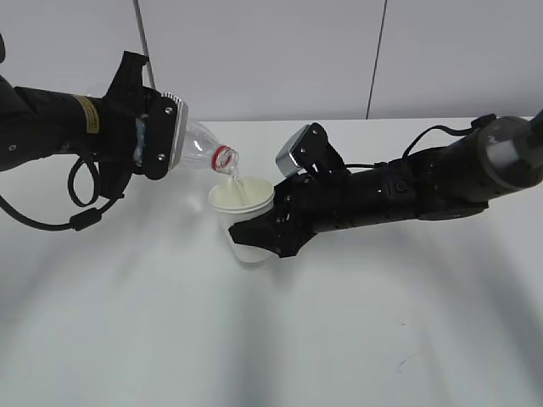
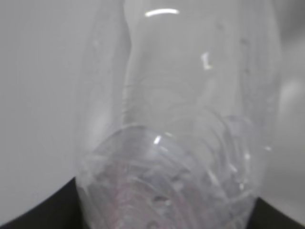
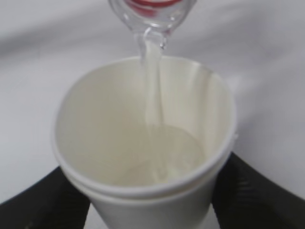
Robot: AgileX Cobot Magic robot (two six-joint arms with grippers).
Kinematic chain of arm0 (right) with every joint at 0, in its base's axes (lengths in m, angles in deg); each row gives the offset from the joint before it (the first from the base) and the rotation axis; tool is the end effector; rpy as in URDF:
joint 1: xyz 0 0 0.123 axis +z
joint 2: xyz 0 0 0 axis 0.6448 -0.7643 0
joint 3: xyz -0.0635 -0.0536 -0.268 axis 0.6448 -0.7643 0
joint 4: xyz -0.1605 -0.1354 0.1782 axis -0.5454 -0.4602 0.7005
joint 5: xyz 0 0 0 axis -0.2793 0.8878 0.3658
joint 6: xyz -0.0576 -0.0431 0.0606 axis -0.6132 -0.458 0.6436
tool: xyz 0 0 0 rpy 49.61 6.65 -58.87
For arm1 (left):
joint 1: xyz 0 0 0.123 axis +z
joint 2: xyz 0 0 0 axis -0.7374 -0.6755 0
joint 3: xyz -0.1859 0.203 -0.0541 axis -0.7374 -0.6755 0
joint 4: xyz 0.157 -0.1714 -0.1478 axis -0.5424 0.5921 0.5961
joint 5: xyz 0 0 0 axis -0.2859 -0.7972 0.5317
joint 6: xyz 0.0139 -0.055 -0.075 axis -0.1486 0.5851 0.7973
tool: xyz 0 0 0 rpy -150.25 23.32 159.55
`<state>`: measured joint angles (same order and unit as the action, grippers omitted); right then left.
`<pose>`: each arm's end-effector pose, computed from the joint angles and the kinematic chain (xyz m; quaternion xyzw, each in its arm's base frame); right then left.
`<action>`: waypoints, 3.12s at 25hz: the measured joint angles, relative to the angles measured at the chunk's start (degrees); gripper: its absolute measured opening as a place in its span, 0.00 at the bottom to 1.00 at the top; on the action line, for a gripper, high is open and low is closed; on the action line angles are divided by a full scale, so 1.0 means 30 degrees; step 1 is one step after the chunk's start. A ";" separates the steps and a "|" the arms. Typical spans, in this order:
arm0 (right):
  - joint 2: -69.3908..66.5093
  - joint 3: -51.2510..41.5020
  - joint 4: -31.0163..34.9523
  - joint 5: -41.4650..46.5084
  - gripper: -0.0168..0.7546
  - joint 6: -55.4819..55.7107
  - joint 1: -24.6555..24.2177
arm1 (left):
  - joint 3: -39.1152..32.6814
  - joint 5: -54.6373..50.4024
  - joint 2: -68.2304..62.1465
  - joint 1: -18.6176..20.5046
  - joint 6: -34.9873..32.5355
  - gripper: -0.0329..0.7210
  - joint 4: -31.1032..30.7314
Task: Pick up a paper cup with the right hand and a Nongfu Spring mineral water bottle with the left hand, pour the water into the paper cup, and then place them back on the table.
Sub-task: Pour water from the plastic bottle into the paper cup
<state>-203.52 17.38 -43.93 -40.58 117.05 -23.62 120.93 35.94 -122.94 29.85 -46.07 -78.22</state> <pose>0.3921 0.1840 0.0963 -0.4317 0.7240 0.3105 0.4394 0.3897 -0.1346 0.1804 0.7359 0.4570 0.2746 0.4175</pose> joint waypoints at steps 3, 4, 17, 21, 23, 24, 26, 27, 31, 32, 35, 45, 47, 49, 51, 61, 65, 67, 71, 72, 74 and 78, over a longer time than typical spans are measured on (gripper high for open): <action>0.0000 0.0000 -0.0043 0.0000 0.70 0.0000 0.0000 | 0.0000 0.0000 0.0000 0.0000 -0.0017 0.56 0.0000; 0.0000 0.0000 -0.0043 0.0000 0.70 0.0000 0.0000 | 0.0000 0.0000 0.0000 0.0000 -0.0035 0.56 0.0000; 0.0000 0.0000 -0.0043 0.0000 0.70 0.0000 0.0000 | 0.0012 0.0000 0.0000 0.0000 -0.0072 0.56 -0.0020; 0.0000 0.0000 -0.0043 0.0008 0.70 0.0000 0.0000 | 0.0012 0.0000 0.0000 0.0000 -0.0072 0.56 -0.0061; 0.0000 0.0000 -0.0043 0.0041 0.70 0.0018 0.0000 | 0.0012 0.0000 0.0000 -0.0016 -0.0072 0.56 -0.0061; 0.0000 0.0000 -0.0043 0.0041 0.70 0.0018 0.0000 | 0.0012 0.0000 0.0000 -0.0016 -0.0072 0.56 -0.0061; 0.0000 0.0000 -0.0043 0.0041 0.70 0.0018 0.0000 | 0.0012 0.0000 0.0000 -0.0016 -0.0072 0.56 -0.0061; 0.0000 0.0000 -0.0043 0.0041 0.70 0.0018 0.0000 | 0.0022 0.0000 0.0000 -0.0016 -0.0072 0.56 -0.0061; 0.0000 0.0000 -0.0043 0.0041 0.70 0.0018 0.0000 | 0.0036 0.0000 0.0000 -0.0016 -0.0072 0.56 -0.0077; 0.0000 0.0000 -0.0043 0.0041 0.70 0.0018 0.0000 | 0.0036 0.0000 0.0000 -0.0016 -0.0072 0.56 -0.0100; 0.0000 0.0000 -0.0043 0.0049 0.70 0.0018 0.0000 | 0.0036 0.0000 0.0000 -0.0016 -0.0072 0.56 -0.0140; 0.0000 0.0000 -0.0043 0.0049 0.70 0.0018 0.0000 | 0.0036 0.0000 0.0000 -0.0016 -0.0079 0.56 -0.0140; 0.0000 0.0000 -0.0043 0.0049 0.70 0.0018 0.0000 | 0.0036 0.0000 0.0000 -0.0016 -0.0079 0.56 -0.0069; 0.0000 0.0000 -0.0043 0.0049 0.70 0.0018 0.0000 | 0.0036 0.0000 0.0000 -0.0016 -0.0079 0.56 0.0088; 0.0000 0.0000 -0.0043 0.0085 0.70 0.0018 0.0000 | 0.0036 0.0000 0.0000 -0.0016 -0.0079 0.56 0.0182; 0.0000 0.0000 -0.0085 0.0085 0.70 0.0018 0.0000 | 0.0036 0.0000 0.0000 -0.0201 -0.0079 0.56 0.1010; 0.0000 0.0000 -0.0085 0.0085 0.70 0.0018 0.0000 | 0.0036 -0.0187 0.0000 -0.0201 -0.0079 0.56 0.1418; 0.0000 0.0000 -0.0085 0.0093 0.70 0.0018 0.0000 | 0.0036 -0.0225 0.0000 -0.0201 -0.0079 0.56 0.1898; 0.0000 0.0000 0.0149 0.0093 0.70 0.0018 0.0000 | 0.0036 -0.0262 0.0017 -0.0201 -0.0079 0.56 0.3261; 0.0000 0.0000 0.0227 0.0093 0.70 0.0018 0.0000 | 0.0036 -0.0282 0.0017 -0.0201 -0.0079 0.56 0.3810; 0.0000 0.0000 0.0437 0.0093 0.70 0.0018 0.0000 | 0.0036 -0.0303 0.0017 -0.0201 -0.0079 0.56 0.4980; 0.0000 0.0000 0.1046 0.0618 0.70 0.0018 0.0000 | 0.0036 -0.0321 0.0017 -0.0201 -0.0079 0.56 0.7837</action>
<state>-203.52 17.38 -40.80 -38.73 117.11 -23.62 121.04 34.98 -122.89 29.25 -46.31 -54.71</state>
